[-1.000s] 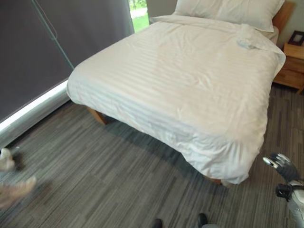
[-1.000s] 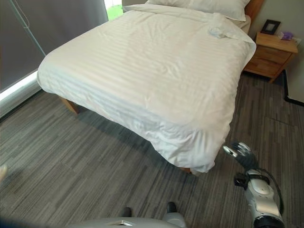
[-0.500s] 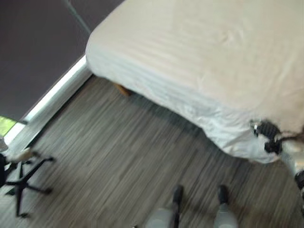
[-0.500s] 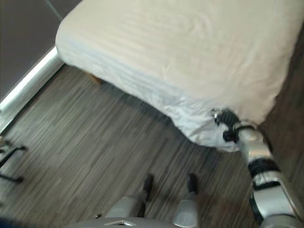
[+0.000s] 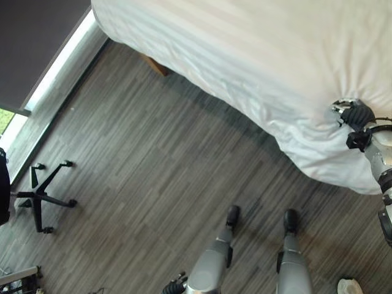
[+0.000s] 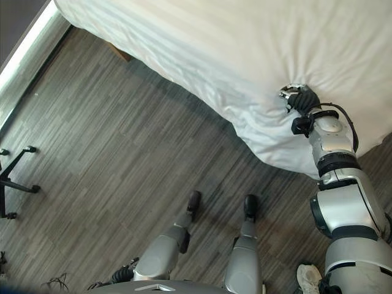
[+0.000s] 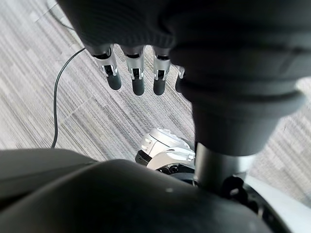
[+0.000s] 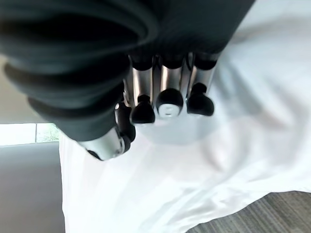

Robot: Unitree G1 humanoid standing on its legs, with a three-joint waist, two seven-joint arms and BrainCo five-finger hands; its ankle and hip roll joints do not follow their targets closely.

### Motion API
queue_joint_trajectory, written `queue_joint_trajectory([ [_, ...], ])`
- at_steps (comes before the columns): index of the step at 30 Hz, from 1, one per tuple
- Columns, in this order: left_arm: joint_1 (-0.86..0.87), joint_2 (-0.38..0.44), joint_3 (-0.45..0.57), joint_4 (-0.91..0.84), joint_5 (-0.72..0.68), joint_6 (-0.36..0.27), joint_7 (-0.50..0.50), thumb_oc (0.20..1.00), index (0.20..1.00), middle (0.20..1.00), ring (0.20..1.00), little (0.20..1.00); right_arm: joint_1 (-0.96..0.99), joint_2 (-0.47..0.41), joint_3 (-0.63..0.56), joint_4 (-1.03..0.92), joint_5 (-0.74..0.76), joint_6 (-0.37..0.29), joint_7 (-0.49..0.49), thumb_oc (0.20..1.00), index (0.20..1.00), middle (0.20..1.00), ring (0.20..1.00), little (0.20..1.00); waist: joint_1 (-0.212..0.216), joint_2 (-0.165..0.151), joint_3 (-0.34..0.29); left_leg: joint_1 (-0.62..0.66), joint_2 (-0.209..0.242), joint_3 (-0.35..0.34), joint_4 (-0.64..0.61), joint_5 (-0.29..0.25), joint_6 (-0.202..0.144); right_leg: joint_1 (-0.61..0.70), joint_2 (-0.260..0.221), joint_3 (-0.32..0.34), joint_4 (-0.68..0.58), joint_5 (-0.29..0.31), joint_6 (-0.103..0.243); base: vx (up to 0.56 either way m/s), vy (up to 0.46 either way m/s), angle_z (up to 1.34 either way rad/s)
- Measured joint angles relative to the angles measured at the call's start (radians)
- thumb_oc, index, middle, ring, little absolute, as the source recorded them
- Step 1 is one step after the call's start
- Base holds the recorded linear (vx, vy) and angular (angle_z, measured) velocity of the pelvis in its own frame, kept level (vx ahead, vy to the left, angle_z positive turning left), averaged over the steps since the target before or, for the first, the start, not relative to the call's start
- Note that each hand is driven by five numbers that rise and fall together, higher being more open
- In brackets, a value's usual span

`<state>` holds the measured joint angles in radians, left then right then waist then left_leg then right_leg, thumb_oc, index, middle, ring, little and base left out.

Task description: Making the bed.

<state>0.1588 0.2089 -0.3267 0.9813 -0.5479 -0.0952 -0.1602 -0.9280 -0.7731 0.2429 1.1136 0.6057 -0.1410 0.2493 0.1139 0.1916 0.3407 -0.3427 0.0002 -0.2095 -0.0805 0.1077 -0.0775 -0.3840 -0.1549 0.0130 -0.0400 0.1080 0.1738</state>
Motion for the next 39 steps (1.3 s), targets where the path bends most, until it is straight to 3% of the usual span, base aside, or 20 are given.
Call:
queue_joint_trajectory([
  [3,0.0,0.009,-0.011,-0.03,0.0,0.011,0.0,1.0,1.0,1.0,1.0,1.0,0.036,-0.001,-0.078,0.002,0.001,-0.021,-0.001,0.2,0.2,0.2,0.2,0.2,0.004,0.005,0.003,-0.063,-0.015,0.005,0.012,0.0,0.0,-0.105,-0.012,0.019,0.102,-0.024,0.007,0.03,0.009,0.02],
  [5,-0.006,0.008,-0.019,-0.038,0.001,0.012,0.0,1.0,1.0,1.0,1.0,1.0,0.091,-0.002,-0.118,0.065,0.007,0.026,-0.046,0.2,0.2,0.2,0.2,0.2,0.008,0.015,0.008,-0.091,-0.024,0.01,0.012,0.0,0.0,-0.165,-0.019,0.034,0.156,-0.038,0.01,0.04,0.03,-0.03],
  [7,-0.009,0.007,-0.02,-0.052,0.0,0.01,0.0,1.0,1.0,1.0,1.0,1.0,0.21,-0.004,-0.237,0.147,0.054,0.054,-0.101,0.2,0.2,0.2,0.2,0.2,0.007,0.021,0.032,-0.111,-0.025,0.029,0.0,0.0,0.0,-0.226,-0.018,0.057,0.214,-0.058,0.005,0.05,0.026,-0.15],
  [9,-0.016,0.001,-0.017,-0.069,-0.001,0.01,0.003,1.0,1.0,1.0,1.0,1.0,0.297,-0.015,-0.281,0.218,0.074,0.075,-0.135,0.2,0.2,0.2,0.2,0.2,-0.014,0.033,0.078,-0.109,-0.022,0.037,-0.004,0.004,0.005,-0.241,-0.006,0.079,0.222,-0.056,0.002,0.04,0.032,-0.33],
  [11,-0.014,-0.013,-0.003,-0.072,-0.001,0.012,0.009,1.0,1.0,1.0,1.0,1.0,0.379,-0.022,-0.329,0.243,0.076,0.084,-0.154,0.2,0.2,0.2,0.2,0.2,-0.065,0.052,0.122,-0.102,-0.015,0.04,-0.004,0.008,0.011,-0.242,0.011,0.099,0.218,-0.053,-0.002,0.04,0.021,-0.4],
  [13,-0.007,-0.014,0.0,-0.072,-0.001,0.012,0.019,1.0,1.0,1.0,1.0,1.0,0.416,-0.022,-0.366,0.248,0.082,0.088,-0.163,0.2,0.2,0.2,0.2,0.2,-0.089,0.053,0.125,-0.101,-0.011,0.044,-0.004,0.009,0.012,-0.25,0.022,0.113,0.213,-0.05,-0.005,0.03,0.012,-0.43],
  [16,-0.008,-0.016,0.021,-0.066,-0.007,0.016,0.034,1.0,1.0,1.0,1.0,1.0,0.525,-0.072,-0.447,0.235,0.111,0.075,-0.188,0.2,0.2,0.2,0.2,0.2,-0.138,0.056,0.123,-0.066,0.005,0.058,-0.008,0.019,0.017,-0.227,0.046,0.135,0.203,-0.05,-0.004,0.03,0.017,-0.3],
  [21,-0.015,-0.015,0.028,-0.074,-0.028,0.012,0.036,1.0,1.0,1.0,1.0,1.0,0.569,-0.118,-0.567,0.225,0.121,0.023,-0.26,0.2,0.2,0.2,0.2,0.2,-0.141,0.057,0.122,-0.047,0.01,0.054,-0.009,0.016,0.021,-0.204,0.048,0.126,0.202,-0.053,-0.007,0.01,0.014,0.04],
  [26,-0.016,-0.019,0.039,-0.065,-0.018,0.012,0.038,1.0,1.0,1.0,1.0,1.0,0.638,-0.068,-0.669,0.071,0.142,-0.024,-0.338,0.2,0.2,0.2,0.2,0.2,-0.141,0.056,0.122,-0.001,0.011,0.032,-0.012,0.003,0.019,-0.163,0.044,0.106,0.236,-0.077,-0.019,0.03,-0.01,0.13],
  [30,-0.012,-0.03,0.072,-0.027,0.014,0.012,0.044,1.0,1.0,1.0,1.0,1.0,0.775,0.051,-0.664,-0.245,0.148,-0.06,-0.36,0.2,0.2,0.2,0.2,0.2,-0.175,0.034,0.123,0.086,0.024,0.034,0.001,-0.051,0.015,-0.035,0.035,0.074,0.176,-0.075,-0.031,0.05,-0.002,0.16],
  [31,-0.003,-0.032,0.082,-0.022,0.022,0.013,0.042,1.0,1.0,1.0,1.0,1.0,0.796,0.096,-0.655,-0.357,0.148,-0.071,-0.362,0.2,0.2,0.2,0.2,0.2,-0.191,0.018,0.11,0.085,0.014,0.034,0.069,-0.061,0.033,-0.003,0.031,0.066,0.165,-0.073,-0.032,0.09,0.004,0.08],
  [32,0.004,-0.035,0.091,-0.022,0.025,0.015,0.043,1.0,1.0,1.0,1.0,1.0,0.812,0.118,-0.653,-0.419,0.148,-0.073,-0.363,0.2,0.2,0.2,0.2,0.2,-0.191,0.017,0.1,0.097,0.019,0.033,0.072,-0.071,0.028,0.008,0.037,0.065,0.163,-0.073,-0.031,0.07,0.017,-0.05],
  [33,0.02,-0.034,0.112,-0.004,0.05,0.018,0.043,1.0,1.0,1.0,1.0,1.0,0.862,0.183,-0.632,-0.56,0.144,-0.094,-0.356,0.2,0.2,0.2,0.2,0.2,-0.193,-0.007,0.062,0.128,0.019,0.035,0.041,-0.074,0.025,0.032,0.041,0.07,0.156,-0.077,-0.026,0.04,0.019,-0.09],
  [37,0.057,-0.021,0.138,0.018,0.058,0.019,0.039,1.0,1.0,1.0,1.0,1.0,0.896,0.263,-0.564,-0.656,0.136,-0.116,-0.349,0.2,0.2,0.2,0.2,0.2,-0.187,-0.073,-0.031,0.194,0.023,0.031,0.009,-0.066,0.036,0.098,0.038,0.06,0.117,-0.075,-0.027,0.01,0.003,0.04],
  [39,0.07,-0.013,0.139,0.028,0.073,0.018,0.036,1.0,1.0,1.0,1.0,1.0,0.901,0.268,-0.529,-0.696,0.129,-0.115,-0.347,0.2,0.2,0.2,0.2,0.2,-0.182,-0.09,-0.071,0.207,0.022,0.03,-0.006,-0.064,0.037,0.113,0.034,0.055,0.102,-0.074,-0.026,0.0,0.005,0.06],
])
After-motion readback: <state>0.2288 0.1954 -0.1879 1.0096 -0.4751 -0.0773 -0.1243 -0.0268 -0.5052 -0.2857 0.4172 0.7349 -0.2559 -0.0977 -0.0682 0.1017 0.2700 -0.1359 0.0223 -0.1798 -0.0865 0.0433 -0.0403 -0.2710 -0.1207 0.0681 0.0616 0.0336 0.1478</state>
